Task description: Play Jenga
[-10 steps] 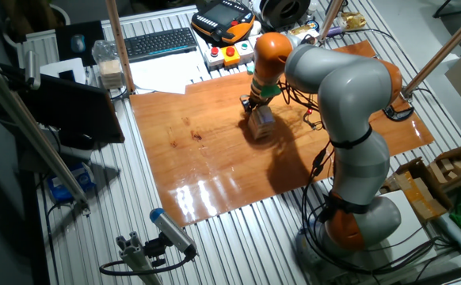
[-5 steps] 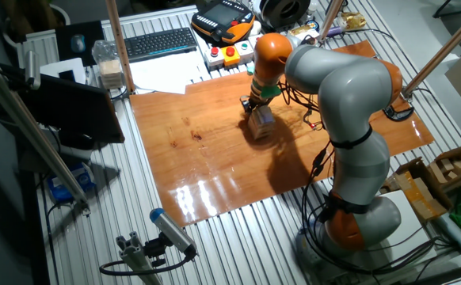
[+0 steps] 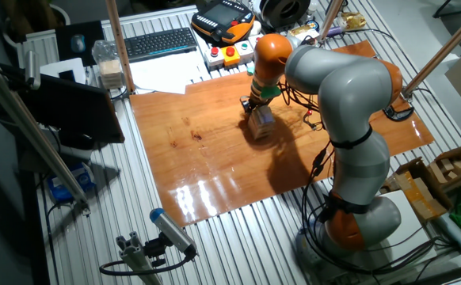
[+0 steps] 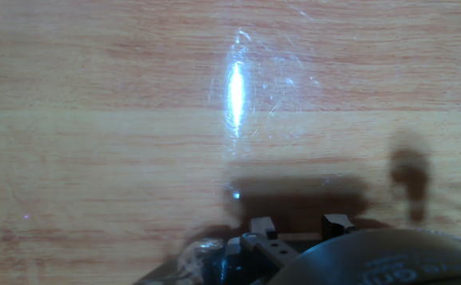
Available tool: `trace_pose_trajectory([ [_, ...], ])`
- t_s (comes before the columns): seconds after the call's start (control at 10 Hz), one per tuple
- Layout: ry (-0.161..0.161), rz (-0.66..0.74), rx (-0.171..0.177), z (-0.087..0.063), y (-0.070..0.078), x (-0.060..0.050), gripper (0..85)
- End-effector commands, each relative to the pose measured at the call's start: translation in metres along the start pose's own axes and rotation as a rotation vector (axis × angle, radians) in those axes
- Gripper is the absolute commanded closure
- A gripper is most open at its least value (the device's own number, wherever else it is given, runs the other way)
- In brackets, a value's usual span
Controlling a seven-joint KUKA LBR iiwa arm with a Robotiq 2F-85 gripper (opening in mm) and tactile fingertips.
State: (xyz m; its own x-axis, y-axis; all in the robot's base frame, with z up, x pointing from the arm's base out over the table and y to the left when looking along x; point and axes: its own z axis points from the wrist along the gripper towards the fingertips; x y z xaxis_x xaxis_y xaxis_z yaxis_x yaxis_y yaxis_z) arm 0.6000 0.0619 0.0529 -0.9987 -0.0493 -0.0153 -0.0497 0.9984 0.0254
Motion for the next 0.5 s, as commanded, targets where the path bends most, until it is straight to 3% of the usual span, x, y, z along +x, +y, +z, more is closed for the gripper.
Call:
trace_pose_trajectory([
  [0.0, 0.000, 0.000, 0.000, 0.0001, 0.0000, -0.0001, 46.3],
  [0.4, -0.002, 0.000, 0.003, 0.0010, -0.0007, 0.0003, 46.7],
])
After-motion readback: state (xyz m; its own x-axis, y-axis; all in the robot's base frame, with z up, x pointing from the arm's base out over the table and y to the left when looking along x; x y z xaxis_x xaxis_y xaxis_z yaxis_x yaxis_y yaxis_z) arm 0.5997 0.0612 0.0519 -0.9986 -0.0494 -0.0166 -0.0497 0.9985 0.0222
